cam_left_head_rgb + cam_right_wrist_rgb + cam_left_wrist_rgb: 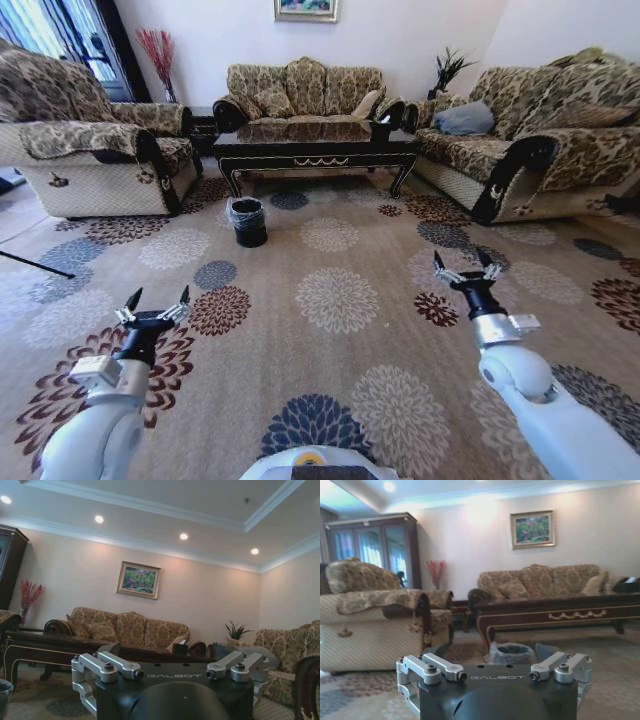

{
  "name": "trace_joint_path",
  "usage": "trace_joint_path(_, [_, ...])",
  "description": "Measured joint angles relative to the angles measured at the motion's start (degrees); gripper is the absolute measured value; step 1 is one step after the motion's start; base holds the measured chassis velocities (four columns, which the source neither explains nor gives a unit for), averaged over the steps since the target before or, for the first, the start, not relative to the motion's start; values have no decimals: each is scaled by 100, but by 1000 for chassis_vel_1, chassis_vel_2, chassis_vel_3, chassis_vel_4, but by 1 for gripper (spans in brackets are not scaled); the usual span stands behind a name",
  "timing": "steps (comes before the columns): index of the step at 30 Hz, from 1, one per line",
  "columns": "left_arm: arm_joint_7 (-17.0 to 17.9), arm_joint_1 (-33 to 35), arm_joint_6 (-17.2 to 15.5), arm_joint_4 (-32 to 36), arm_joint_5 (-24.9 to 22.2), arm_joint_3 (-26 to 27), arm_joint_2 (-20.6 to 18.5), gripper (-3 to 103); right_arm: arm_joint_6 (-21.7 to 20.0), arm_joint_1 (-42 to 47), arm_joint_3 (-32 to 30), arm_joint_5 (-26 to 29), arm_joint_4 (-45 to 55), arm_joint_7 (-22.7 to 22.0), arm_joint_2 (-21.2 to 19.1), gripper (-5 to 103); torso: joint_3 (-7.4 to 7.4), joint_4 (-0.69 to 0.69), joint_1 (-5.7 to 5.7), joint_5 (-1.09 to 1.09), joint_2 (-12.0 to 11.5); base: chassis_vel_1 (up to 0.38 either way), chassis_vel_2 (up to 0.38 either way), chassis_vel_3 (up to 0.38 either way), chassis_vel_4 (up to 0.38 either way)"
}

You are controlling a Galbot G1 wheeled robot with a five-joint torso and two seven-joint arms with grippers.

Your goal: Move to the front of the table and pick up the trash from the floor, then place it into the trash bin.

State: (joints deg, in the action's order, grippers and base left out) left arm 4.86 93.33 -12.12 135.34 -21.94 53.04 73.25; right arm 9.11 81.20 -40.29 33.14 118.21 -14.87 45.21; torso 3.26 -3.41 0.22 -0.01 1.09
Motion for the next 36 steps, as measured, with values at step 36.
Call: trace_joint_path(36, [-1061, -330, 1482, -1056, -448, 274, 62, 100, 151, 234, -36, -154, -169, 5, 236, 100, 353, 0, 36, 0, 387, 0, 0, 0, 0])
